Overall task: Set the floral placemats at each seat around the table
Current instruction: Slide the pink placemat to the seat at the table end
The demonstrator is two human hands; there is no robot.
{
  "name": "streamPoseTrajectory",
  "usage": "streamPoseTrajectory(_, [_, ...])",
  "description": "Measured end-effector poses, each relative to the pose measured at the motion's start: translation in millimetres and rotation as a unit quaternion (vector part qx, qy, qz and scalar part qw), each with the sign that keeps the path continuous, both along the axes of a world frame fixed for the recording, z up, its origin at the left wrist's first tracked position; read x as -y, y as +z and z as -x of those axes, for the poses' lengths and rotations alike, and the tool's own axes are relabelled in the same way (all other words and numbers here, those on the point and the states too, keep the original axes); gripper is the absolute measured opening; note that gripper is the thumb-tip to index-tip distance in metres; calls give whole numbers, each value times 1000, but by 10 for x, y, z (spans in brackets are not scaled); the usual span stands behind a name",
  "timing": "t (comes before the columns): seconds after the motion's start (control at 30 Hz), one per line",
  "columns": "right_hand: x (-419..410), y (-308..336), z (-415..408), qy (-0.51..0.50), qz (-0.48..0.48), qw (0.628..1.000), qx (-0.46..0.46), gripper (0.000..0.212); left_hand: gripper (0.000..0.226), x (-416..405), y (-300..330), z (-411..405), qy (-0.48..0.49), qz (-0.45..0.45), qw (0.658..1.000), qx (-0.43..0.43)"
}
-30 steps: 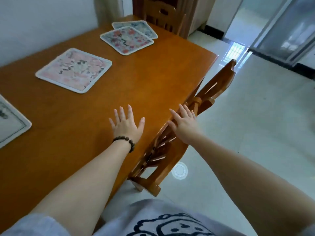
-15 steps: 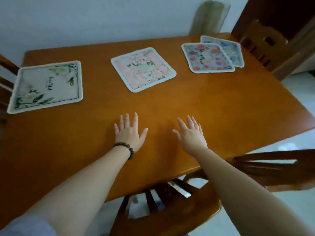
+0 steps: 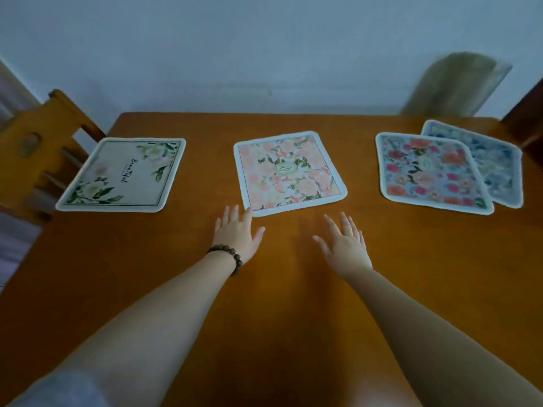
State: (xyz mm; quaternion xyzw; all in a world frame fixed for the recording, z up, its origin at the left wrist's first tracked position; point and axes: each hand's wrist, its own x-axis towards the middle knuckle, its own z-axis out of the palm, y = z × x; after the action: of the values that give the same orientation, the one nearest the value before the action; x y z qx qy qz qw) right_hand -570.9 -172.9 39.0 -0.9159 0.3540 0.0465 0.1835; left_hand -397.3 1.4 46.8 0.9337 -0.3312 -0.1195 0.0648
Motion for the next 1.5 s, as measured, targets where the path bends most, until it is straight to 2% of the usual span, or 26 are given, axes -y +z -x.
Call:
streamPoseTrajectory(0.13, [524,-196,-446,5,19,1000,14,70,63,365,-205,-343,6,49,999,15])
streamPoseTrajectory(0.27, [1028,-411,-875,5,41,999,23,78,73,704,-448,-681,16,81,996,36])
streamPoseTrajectory(0.47, [1582,-608,-1451,27,72,996,38,92,75,1156,-687,-1251,49,77,992,85])
streamPoseTrajectory(0.67, [1847,-792,-1756,17,66,998,-1,94,77,1335,-925,-1554,72,37,996,43])
streamPoseTrajectory(0.8, [1807,-881,-1729,42,86,995,-5,94,69,1292,-1005,-1503,43,74,995,45])
streamPoseTrajectory(0.97, [1715,-835,-1595,55,67,996,3,90,63,1190,-976,-1384,12,93,995,34])
streamPoseTrajectory(1.17, [1361,-833,-1265,58,63,996,-2,87,64,862,-965,-1085,8,69,997,27])
streamPoseTrajectory(1.5, [256,-815,-427,44,84,995,-11,80,65,-109,-893,-237,9,12,1000,18])
